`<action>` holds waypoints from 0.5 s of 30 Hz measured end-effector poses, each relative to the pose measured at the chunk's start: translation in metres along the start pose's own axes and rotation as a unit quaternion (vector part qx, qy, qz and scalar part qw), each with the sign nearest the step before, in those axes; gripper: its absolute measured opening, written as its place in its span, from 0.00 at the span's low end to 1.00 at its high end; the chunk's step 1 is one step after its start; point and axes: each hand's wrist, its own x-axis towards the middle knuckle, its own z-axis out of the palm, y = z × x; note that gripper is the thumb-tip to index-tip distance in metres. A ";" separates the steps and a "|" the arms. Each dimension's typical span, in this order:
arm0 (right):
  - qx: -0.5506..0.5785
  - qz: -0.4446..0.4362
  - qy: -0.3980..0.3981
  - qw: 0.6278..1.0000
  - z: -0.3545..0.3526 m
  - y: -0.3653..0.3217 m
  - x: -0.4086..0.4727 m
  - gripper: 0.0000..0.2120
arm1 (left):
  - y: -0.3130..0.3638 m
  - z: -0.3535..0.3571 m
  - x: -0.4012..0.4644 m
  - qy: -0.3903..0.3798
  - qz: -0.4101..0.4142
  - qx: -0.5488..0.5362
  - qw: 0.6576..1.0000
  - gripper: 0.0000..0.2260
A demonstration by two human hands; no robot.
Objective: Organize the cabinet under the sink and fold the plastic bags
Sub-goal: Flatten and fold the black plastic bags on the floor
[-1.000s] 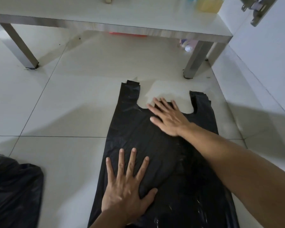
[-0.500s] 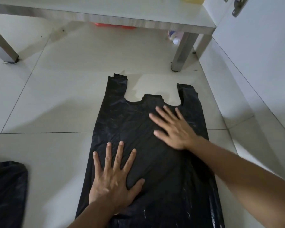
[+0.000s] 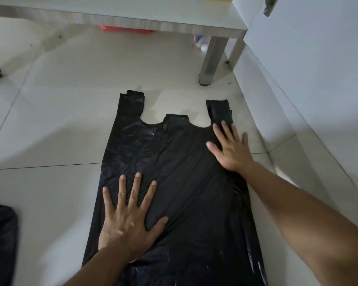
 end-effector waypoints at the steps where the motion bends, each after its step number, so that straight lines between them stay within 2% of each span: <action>1: 0.010 0.021 -0.019 1.000 -0.008 0.005 0.015 0.33 | 0.000 0.000 0.000 -0.003 -0.001 0.001 1.000 0.38; 2: 0.022 0.041 -0.026 0.999 -0.015 0.006 0.022 0.32 | 0.000 0.000 0.000 -0.005 -0.003 0.000 1.000 0.38; 4: 0.047 0.053 0.012 0.997 -0.027 -0.005 0.010 0.31 | 0.000 -0.002 0.001 -0.010 -0.005 -0.002 1.000 0.39; 6: 0.072 0.027 0.066 0.995 -0.022 -0.027 -0.034 0.31 | 0.001 -0.002 0.002 -0.012 -0.007 -0.003 1.000 0.39; 8: 0.091 -0.008 0.055 0.994 -0.004 -0.049 -0.091 0.31 | 0.003 -0.004 0.002 -0.016 -0.016 -0.003 1.000 0.39; 11: -0.012 -0.061 0.009 0.998 0.035 -0.060 -0.155 0.34 | 0.003 -0.003 0.002 -0.012 -0.028 0.003 1.000 0.38; 15: -0.040 -0.038 0.016 0.998 0.043 -0.038 -0.154 0.36 | 0.002 -0.004 0.000 -0.015 -0.027 0.004 1.000 0.36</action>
